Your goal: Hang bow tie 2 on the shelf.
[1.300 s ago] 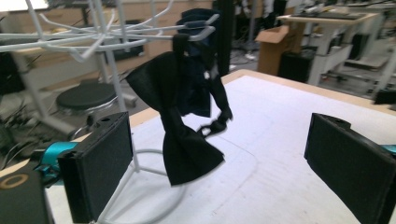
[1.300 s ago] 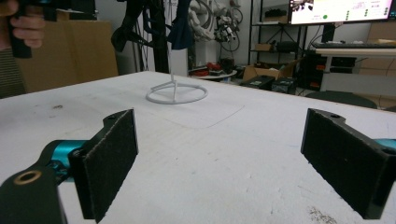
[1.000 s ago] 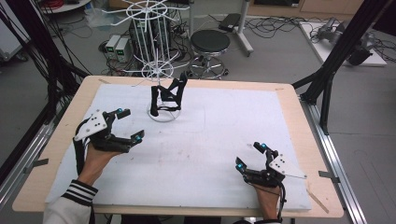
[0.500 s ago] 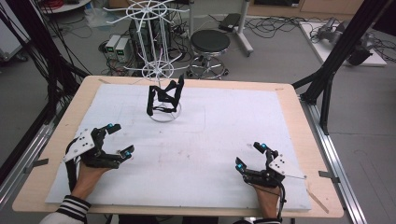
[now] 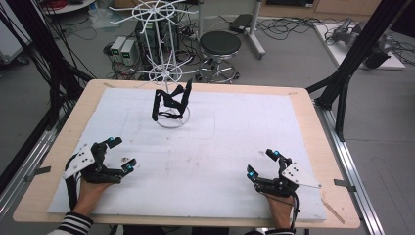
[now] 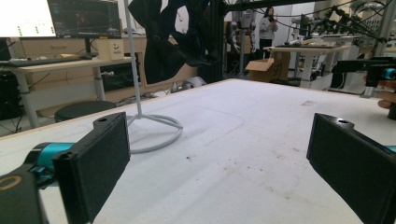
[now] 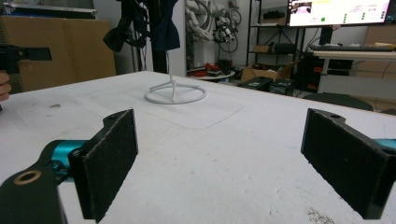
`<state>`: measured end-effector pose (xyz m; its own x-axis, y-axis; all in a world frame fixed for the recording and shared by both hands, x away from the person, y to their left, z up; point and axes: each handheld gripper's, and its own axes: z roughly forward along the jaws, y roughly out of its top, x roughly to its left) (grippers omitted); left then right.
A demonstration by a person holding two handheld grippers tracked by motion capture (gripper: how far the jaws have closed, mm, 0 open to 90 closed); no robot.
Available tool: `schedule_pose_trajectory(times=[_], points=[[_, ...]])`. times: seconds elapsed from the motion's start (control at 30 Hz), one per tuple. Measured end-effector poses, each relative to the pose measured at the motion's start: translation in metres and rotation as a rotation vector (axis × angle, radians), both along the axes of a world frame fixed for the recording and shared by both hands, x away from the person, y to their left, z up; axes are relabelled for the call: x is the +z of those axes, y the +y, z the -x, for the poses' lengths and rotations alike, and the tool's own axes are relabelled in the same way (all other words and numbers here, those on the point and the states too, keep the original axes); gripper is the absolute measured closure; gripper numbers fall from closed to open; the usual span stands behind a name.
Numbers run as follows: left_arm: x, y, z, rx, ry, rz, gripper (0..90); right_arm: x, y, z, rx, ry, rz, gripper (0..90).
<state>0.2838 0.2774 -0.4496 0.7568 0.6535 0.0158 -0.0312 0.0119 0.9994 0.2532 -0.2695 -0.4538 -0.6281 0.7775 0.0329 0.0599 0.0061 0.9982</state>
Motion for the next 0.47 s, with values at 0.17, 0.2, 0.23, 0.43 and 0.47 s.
schedule_pose_trajectory(times=[0.17,0.2,0.23,0.43,0.47], points=[[-0.0047,0.0021,-0.0002,0.013,0.008,0.003,6.6,0.0000,-0.0001,-0.0001,0.001,0.000,-0.001,10.2],[-0.0048,0.0022,-0.0005,0.012,0.010,0.004,6.6,0.0000,-0.0001,-0.0001,0.003,0.001,-0.001,10.2],[-0.0049,0.0023,-0.0006,0.014,0.012,0.006,6.6,0.0000,-0.0003,-0.0001,0.002,0.001,-0.001,10.2],[-0.0052,0.0025,-0.0010,0.039,0.023,0.009,6.6,0.0000,-0.0011,-0.0010,0.005,-0.005,0.002,10.2],[-0.0052,0.0022,-0.0008,0.043,0.022,0.009,6.6,-0.0001,-0.0010,-0.0007,0.005,-0.003,0.001,10.2]])
